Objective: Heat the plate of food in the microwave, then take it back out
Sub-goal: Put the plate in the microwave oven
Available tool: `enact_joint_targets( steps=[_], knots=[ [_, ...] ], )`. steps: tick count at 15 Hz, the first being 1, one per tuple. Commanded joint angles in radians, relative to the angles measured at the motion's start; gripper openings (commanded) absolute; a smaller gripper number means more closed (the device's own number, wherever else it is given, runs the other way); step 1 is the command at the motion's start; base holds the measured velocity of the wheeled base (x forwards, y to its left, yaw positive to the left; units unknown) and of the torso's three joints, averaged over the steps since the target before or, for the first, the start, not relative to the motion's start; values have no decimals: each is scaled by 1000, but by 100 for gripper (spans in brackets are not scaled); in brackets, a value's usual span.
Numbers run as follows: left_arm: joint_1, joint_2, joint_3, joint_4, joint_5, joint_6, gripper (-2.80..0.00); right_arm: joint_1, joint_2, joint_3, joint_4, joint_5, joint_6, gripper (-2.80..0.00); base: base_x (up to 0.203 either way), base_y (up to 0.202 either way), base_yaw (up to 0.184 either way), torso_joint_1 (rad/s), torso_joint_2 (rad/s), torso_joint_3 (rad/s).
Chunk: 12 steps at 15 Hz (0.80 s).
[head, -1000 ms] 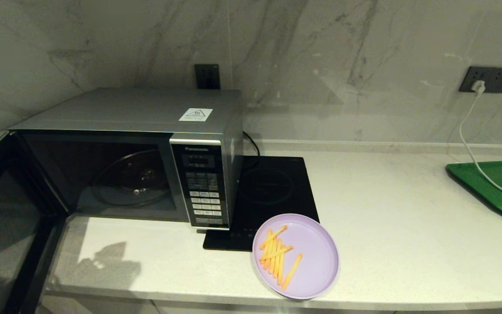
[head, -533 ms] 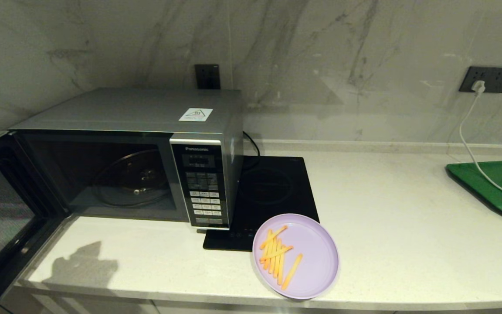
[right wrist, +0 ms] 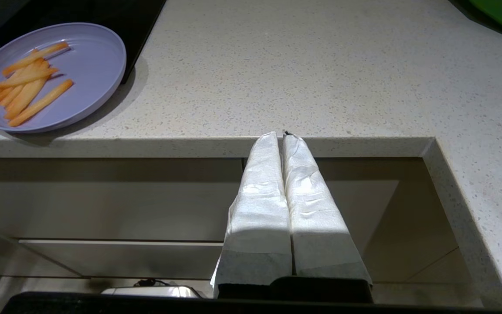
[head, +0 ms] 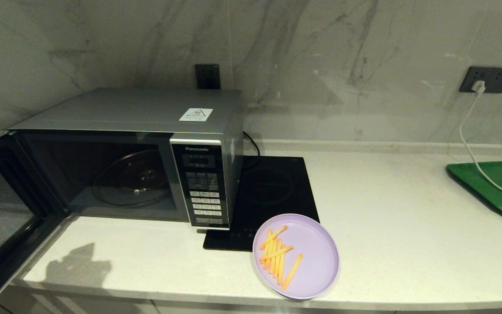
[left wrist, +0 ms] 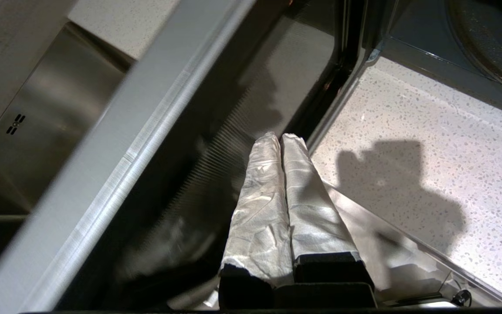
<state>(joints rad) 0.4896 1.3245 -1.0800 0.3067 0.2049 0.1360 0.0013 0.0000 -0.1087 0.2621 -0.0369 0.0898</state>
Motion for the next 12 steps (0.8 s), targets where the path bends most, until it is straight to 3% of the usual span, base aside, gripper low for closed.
enact_joint_targets(
  steps=[1, 10, 12],
  knots=[
    [15, 13, -1, -2, 1, 1, -280, 0, 0, 0, 2, 0, 1, -280, 0, 0, 0, 0, 0, 0],
    [20, 19, 0, -6, -4, -7, -280, 0, 0, 0, 2, 0, 1, -280, 0, 0, 0, 0, 0, 0],
    [5, 13, 2, 0, -60, -9, -280, 0, 0, 0, 2, 0, 1, -280, 0, 0, 0, 0, 0, 0]
  ],
)
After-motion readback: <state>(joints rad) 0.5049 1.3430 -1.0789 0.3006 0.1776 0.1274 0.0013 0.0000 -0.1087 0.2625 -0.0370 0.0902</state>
